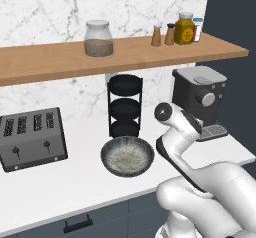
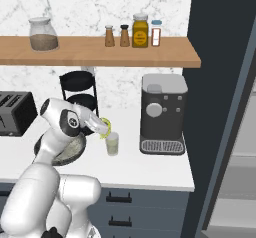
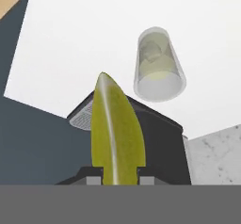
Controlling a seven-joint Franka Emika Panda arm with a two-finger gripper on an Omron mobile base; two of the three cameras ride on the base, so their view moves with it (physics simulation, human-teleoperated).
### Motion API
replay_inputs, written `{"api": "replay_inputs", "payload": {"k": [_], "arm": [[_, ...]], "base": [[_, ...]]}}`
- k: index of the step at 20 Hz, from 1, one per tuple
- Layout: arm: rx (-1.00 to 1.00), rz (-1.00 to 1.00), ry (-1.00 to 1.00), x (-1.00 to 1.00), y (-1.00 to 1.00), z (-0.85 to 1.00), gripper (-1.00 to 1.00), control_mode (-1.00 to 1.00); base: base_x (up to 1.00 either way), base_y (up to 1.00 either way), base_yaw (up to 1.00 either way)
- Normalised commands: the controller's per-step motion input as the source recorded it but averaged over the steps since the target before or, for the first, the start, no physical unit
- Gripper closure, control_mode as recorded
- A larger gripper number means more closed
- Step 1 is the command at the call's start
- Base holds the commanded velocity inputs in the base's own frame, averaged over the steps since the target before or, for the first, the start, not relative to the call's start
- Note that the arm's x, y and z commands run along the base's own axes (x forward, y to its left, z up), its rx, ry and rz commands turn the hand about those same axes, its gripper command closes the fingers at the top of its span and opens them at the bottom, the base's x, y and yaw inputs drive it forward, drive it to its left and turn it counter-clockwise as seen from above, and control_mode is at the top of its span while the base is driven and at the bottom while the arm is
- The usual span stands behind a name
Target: Grab a lemon wedge from the fridge and one ice cube from the ice bowl, and put them in the glass of lemonade.
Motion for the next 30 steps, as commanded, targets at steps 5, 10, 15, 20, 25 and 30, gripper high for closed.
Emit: {"api": "replay_inputs", "payload": {"k": [5, 10, 15, 20, 25, 30], "arm": [[0.0, 0.0, 0.0, 0.57, 0.0, -0.09, 1.0, -1.0], [0.0, 0.0, 0.0, 0.48, 0.0, -0.24, 1.0, -1.0], [-0.02, 0.0, 0.0, 0.4, 0.0, -0.37, 1.0, -1.0], [-0.03, 0.0, 0.0, 0.27, 0.0, -0.41, 1.0, -1.0], [-0.01, 0.0, 0.0, 0.21, 0.0, -0.26, 1.0, -1.0], [0.0, -0.02, 0.0, 0.11, -0.05, -0.06, 1.0, -1.0]], "base": [[0.0, 0.0, 0.0], [0.0, 0.0, 0.0], [0.0, 0.0, 0.0], [0.0, 0.0, 0.0], [0.0, 0.0, 0.0], [0.0, 0.0, 0.0]]}}
